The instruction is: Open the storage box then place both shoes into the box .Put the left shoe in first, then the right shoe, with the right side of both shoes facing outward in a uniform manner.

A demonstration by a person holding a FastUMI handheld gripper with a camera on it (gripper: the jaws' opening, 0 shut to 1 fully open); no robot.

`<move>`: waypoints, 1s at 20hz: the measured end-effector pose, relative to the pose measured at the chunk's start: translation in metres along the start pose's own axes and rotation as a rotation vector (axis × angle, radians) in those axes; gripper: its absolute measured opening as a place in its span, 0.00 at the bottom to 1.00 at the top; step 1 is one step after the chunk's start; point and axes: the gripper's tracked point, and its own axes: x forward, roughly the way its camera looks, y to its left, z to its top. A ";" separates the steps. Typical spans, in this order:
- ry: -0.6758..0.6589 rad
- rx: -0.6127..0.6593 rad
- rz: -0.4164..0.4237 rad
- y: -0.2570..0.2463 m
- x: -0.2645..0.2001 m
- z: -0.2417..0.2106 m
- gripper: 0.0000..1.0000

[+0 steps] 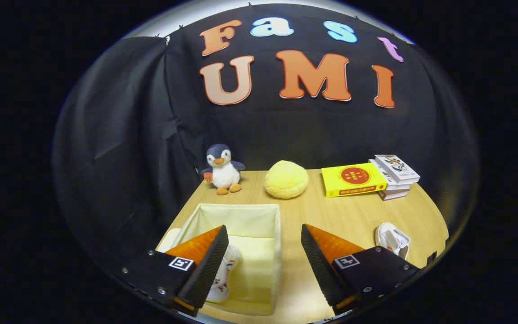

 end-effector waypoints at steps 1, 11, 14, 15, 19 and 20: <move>-0.011 0.002 -0.020 -0.023 -0.004 0.001 0.97; 0.048 -0.016 -0.282 -0.269 -0.034 -0.061 0.97; 0.088 0.011 -0.307 -0.313 -0.037 -0.090 0.98; 0.104 0.022 -0.309 -0.323 -0.036 -0.100 0.98; 0.189 0.041 -0.286 -0.346 -0.023 -0.144 0.97; 0.217 0.039 -0.274 -0.346 -0.020 -0.155 0.95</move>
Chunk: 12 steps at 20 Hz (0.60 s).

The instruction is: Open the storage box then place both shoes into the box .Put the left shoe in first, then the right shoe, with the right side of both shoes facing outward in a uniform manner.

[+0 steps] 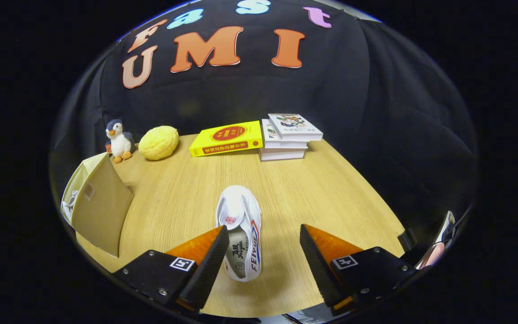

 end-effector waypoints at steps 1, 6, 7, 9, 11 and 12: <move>0.011 -0.006 0.013 0.002 0.006 -0.007 0.90; 0.076 -0.055 0.054 0.012 0.047 -0.028 0.72; 0.083 -0.060 0.052 0.011 0.057 -0.028 0.65; 0.097 -0.059 0.059 0.012 0.071 -0.029 0.54; 0.114 -0.054 0.075 0.015 0.084 -0.029 0.45; 0.113 -0.053 0.082 0.019 0.088 -0.027 0.40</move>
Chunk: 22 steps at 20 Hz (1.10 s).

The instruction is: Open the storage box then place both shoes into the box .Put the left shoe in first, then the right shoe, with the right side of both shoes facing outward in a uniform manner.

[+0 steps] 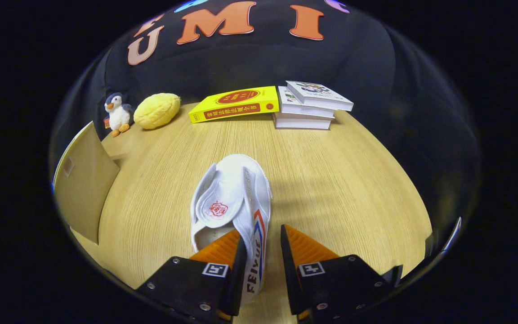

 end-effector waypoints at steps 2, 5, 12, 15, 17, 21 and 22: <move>-0.007 -0.020 -0.014 0.003 0.007 0.004 0.28; -0.022 -0.063 -0.041 -0.004 0.009 0.005 0.03; -0.069 -0.056 -0.061 -0.007 -0.005 0.018 0.00; -0.089 -0.057 -0.076 -0.006 -0.021 0.028 0.00; -0.108 -0.044 -0.076 0.003 -0.034 0.040 0.00; -0.145 -0.005 -0.068 0.033 -0.065 0.075 0.00; -0.152 0.001 -0.063 0.044 -0.074 0.083 0.00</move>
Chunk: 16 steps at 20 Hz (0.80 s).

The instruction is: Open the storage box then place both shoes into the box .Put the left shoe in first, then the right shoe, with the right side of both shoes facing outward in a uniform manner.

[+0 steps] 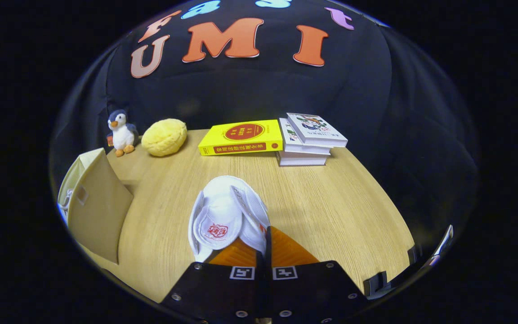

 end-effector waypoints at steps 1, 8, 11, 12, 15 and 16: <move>-0.013 0.009 0.005 0.012 -0.007 0.010 0.00; -0.058 0.062 0.072 0.116 -0.066 0.069 0.00; -0.066 0.092 0.126 0.172 -0.086 0.086 0.00; -0.066 0.100 0.146 0.190 -0.093 0.090 0.00; -0.056 0.118 0.182 0.236 -0.109 0.095 0.00; -0.055 0.115 0.182 0.247 -0.112 0.095 0.00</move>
